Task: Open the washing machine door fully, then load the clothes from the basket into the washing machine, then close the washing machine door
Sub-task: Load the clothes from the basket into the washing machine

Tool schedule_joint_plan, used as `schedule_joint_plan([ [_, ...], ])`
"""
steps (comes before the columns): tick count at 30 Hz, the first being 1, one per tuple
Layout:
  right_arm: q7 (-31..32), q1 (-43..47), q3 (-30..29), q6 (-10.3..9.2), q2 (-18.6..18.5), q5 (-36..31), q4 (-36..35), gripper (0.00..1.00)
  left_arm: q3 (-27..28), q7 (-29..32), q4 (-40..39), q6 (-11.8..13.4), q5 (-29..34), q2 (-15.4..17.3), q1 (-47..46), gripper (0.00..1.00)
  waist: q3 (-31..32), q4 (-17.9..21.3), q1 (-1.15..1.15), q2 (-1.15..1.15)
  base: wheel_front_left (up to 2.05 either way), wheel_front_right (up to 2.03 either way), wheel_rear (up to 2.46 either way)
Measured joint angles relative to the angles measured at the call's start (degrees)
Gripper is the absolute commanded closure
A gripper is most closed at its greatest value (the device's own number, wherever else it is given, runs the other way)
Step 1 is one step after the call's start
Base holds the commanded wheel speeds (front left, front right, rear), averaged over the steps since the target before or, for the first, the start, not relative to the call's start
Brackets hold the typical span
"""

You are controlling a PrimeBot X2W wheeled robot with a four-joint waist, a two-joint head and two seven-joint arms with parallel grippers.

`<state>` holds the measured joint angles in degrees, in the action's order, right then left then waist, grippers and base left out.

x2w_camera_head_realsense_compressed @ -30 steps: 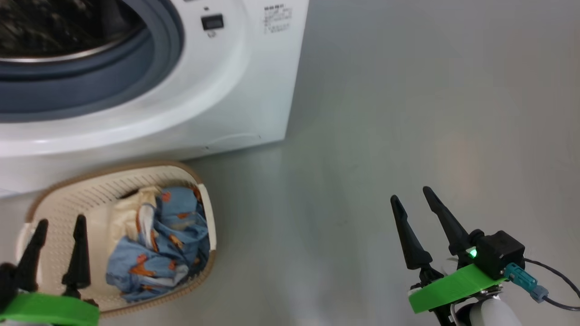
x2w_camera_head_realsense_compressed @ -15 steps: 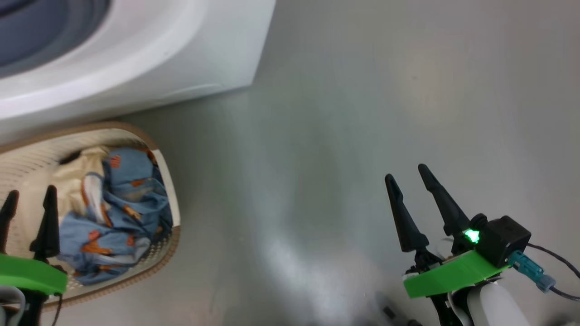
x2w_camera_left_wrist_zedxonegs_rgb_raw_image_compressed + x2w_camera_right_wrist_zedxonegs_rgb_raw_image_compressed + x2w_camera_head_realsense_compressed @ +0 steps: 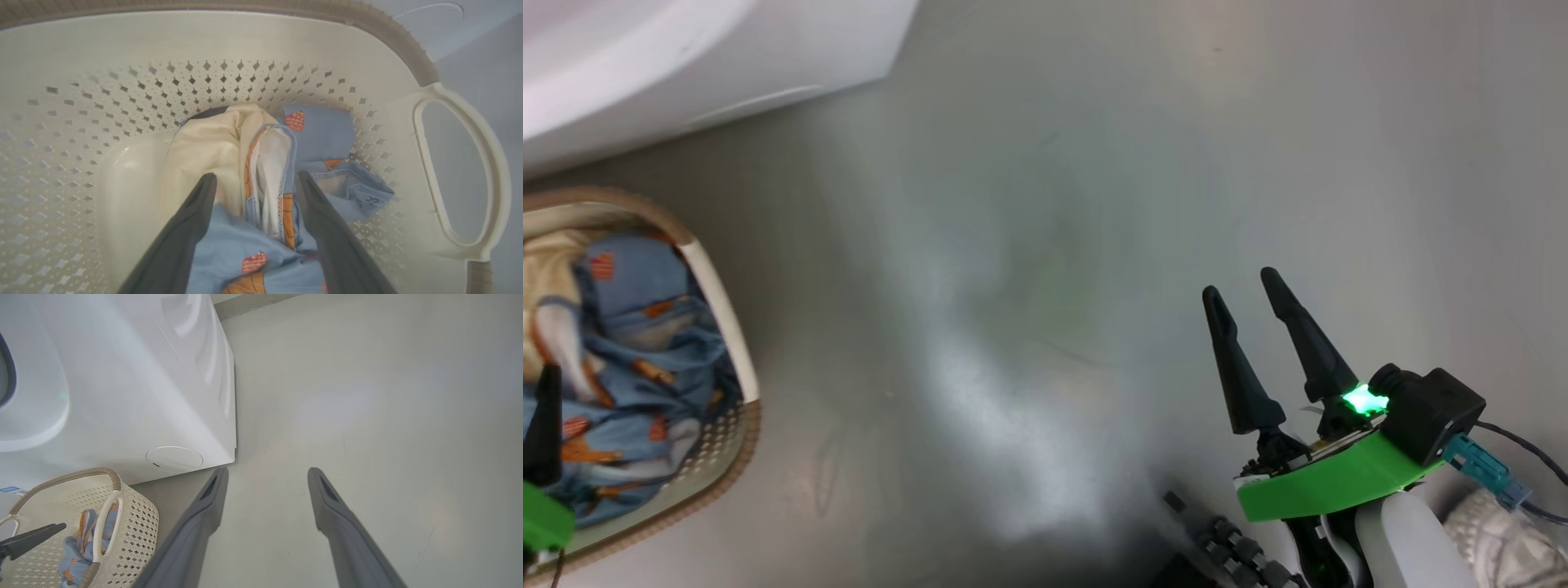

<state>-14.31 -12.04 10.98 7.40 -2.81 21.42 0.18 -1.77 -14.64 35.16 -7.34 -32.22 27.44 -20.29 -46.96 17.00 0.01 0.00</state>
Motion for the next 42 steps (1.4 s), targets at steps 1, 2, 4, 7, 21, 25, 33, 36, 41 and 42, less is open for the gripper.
schedule_joint_plan([
  [1, 0.0, 0.0, 0.3, 0.00, 0.0, 0.1, -0.2, 0.00, -0.3, 0.0, 1.2, 0.0, -0.4, 0.4, 0.0, 0.00, -0.4, 0.5, 0.00, 0.00, 0.00, 0.00, 0.00],
  [2, 0.0, 0.0, 0.6, 0.00, 0.0, 0.5, -0.3, 0.00, -0.9, 0.0, 2.2, 0.0, -0.5, 0.8, 0.0, 0.00, -0.7, 0.9, -0.01, 0.00, 0.00, 0.00, 0.00],
  [4, 0.0, 0.0, 1.3, 0.00, 0.1, 1.1, -0.5, 0.00, -2.3, 0.0, 4.3, 0.0, -0.8, 1.4, 0.0, 0.00, -1.5, 1.7, 0.00, 0.00, 0.00, 0.00, 0.00],
  [7, 0.0, 0.0, 1.6, 0.00, 0.2, 2.7, -0.5, 0.00, -3.8, 0.0, 8.0, 0.0, -2.2, 2.2, -0.2, 0.00, -2.5, 2.9, -0.01, 0.00, 0.00, 0.00, 0.00],
  [21, 0.0, 0.0, 3.4, 0.00, 0.4, 4.6, -1.1, 0.00, -9.5, 0.0, 10.8, 0.0, -6.0, 6.2, -5.8, 0.00, -5.7, 6.0, 0.00, 0.00, 0.00, 0.00, 0.00],
  [25, 0.0, 0.0, 3.5, 0.00, 0.4, 5.6, -1.1, 0.00, -10.7, 0.0, 10.8, 0.0, -6.0, 6.4, -6.7, 0.00, -5.9, 5.9, -0.01, 0.00, 0.00, 0.00, 0.00],
  [33, 0.0, 0.0, 3.6, 0.00, 0.5, 5.7, -0.8, 0.00, -13.7, 0.0, 11.9, 0.0, -6.0, 7.2, -8.6, 1.00, -5.7, 6.0, -0.01, 0.00, 0.00, 0.00, 0.00],
  [36, 0.0, -0.1, 3.6, 0.00, 0.5, 5.7, -0.6, 0.00, -15.1, 0.0, 13.1, 0.0, -6.0, 7.2, -9.5, 1.00, -5.3, 6.1, -0.01, 0.00, 0.00, 0.00, 0.00],
  [41, 0.0, -0.3, 3.1, 0.00, 0.5, 5.6, -0.2, 0.00, -16.9, 0.0, 14.0, 0.0, -6.7, 6.8, -10.2, 1.00, -3.8, 5.9, 0.00, 0.00, 0.00, 0.00, 0.00],
  [42, 0.0, -0.3, 2.9, 0.00, 0.5, 5.5, -0.1, 0.00, -16.8, 0.0, 14.0, 0.0, -7.1, 6.7, -10.2, 1.00, -3.4, 5.8, -0.01, 0.00, 0.00, 0.00, 0.00],
])
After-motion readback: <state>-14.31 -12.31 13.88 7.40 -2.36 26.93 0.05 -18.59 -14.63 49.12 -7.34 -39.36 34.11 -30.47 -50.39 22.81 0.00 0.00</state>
